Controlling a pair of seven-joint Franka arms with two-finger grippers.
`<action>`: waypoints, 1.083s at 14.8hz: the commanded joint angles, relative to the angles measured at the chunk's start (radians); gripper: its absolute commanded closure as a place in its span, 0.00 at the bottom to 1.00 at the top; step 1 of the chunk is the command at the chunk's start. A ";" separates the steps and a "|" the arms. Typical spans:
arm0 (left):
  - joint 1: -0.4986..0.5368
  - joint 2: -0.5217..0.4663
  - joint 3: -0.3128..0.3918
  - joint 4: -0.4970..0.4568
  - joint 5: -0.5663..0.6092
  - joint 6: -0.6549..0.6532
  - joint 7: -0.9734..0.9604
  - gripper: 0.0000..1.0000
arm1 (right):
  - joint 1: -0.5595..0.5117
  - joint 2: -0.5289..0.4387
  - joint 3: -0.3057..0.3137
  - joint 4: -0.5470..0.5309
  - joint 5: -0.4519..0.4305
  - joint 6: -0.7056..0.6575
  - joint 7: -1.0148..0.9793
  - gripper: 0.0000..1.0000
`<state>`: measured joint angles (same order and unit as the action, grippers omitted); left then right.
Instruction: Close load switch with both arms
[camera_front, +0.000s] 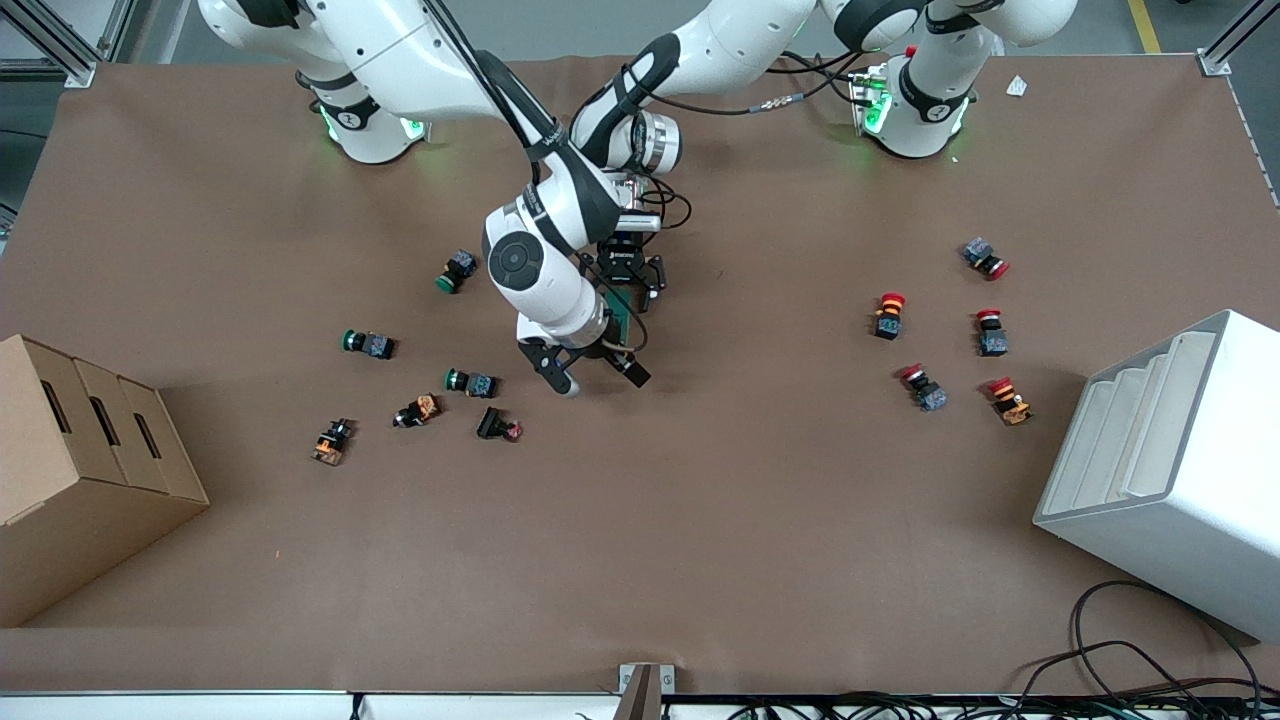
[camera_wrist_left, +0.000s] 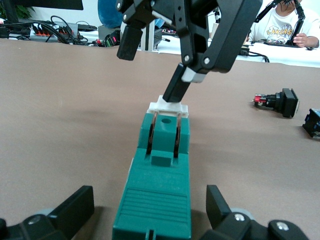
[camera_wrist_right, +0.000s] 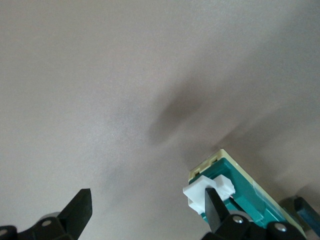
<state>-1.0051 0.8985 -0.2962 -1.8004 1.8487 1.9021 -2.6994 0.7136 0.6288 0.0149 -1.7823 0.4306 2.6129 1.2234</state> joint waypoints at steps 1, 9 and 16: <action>0.025 0.120 -0.020 0.039 -0.043 0.110 -0.065 0.00 | -0.013 0.040 0.005 0.026 -0.001 0.007 -0.027 0.00; 0.025 0.120 -0.021 0.041 -0.043 0.112 -0.068 0.00 | -0.006 0.107 0.005 0.067 -0.003 0.016 -0.024 0.00; 0.030 0.114 -0.023 0.041 -0.043 0.121 -0.060 0.00 | -0.012 0.138 0.003 0.102 -0.007 0.016 -0.025 0.00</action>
<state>-1.0049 0.8986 -0.2963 -1.7993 1.8473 1.9028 -2.6994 0.7134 0.7084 0.0138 -1.7331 0.4298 2.6078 1.2195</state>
